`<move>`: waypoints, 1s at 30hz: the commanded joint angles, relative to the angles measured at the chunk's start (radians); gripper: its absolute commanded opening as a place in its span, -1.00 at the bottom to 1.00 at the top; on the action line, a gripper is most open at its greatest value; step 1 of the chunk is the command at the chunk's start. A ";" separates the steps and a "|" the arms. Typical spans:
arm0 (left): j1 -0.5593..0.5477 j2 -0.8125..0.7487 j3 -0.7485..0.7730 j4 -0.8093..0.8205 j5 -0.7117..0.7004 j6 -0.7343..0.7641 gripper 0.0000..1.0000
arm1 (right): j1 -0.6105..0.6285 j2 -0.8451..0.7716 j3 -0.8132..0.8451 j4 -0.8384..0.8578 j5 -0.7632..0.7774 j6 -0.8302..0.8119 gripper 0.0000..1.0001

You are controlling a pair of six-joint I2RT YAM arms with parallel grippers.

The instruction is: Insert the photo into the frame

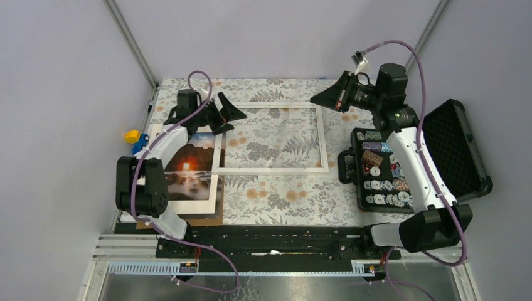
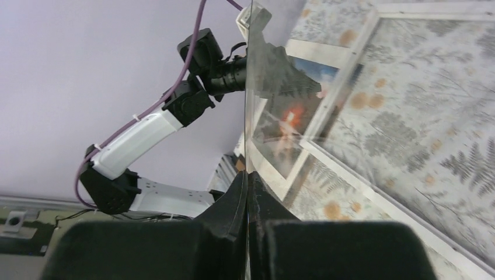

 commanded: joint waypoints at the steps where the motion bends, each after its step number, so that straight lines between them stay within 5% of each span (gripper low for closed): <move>1: 0.073 -0.103 0.035 -0.058 -0.030 0.034 0.97 | 0.063 0.045 0.114 0.154 -0.043 0.104 -1.00; 21: 0.281 -0.194 -0.097 -0.072 -0.157 0.027 0.98 | 0.261 0.392 0.221 0.648 -0.019 0.428 -1.00; 30: 0.287 -0.186 -0.135 -0.045 -0.188 0.032 0.97 | 0.321 0.482 0.350 0.702 -0.029 0.506 -1.00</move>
